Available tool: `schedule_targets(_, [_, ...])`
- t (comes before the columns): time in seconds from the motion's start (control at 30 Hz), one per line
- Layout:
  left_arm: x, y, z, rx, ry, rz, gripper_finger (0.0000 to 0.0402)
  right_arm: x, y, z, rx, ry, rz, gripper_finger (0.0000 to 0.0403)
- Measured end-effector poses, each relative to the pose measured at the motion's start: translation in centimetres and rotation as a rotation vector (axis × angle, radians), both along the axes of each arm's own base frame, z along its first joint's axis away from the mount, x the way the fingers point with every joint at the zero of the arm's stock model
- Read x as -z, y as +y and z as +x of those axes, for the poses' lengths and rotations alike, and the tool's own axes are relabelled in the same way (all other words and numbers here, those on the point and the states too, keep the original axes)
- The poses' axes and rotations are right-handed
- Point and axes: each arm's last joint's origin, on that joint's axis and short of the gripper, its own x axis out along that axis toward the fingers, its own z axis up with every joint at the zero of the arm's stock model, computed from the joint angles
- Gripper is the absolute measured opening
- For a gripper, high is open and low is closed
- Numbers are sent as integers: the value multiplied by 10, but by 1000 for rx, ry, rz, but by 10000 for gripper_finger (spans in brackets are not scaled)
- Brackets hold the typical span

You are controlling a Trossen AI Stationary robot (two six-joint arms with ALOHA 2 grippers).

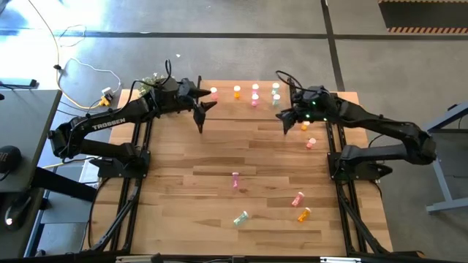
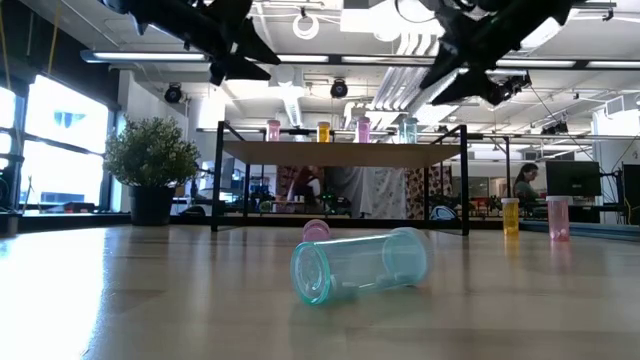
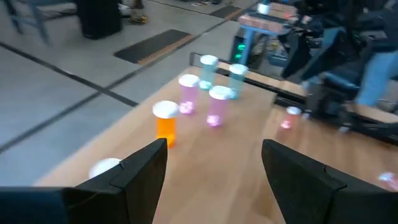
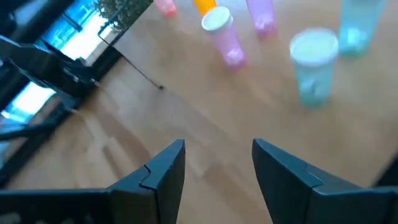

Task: Pick and place medicine bottles onto shelf by color
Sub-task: Put the bottom pink pill bottle on the shelf aligned with the other pink pill bottle

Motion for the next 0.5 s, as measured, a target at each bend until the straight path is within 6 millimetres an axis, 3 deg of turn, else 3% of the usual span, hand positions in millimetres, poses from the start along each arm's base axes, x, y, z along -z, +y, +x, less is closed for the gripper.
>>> schedule_targets(0.27, [12,-9,0,122,93,-113,250,-2,34,-25,20,67,167,178])
schedule_targets(0.5, [17,-29,4,203,157,-157,250,5,55,-39,70,192,308,178])
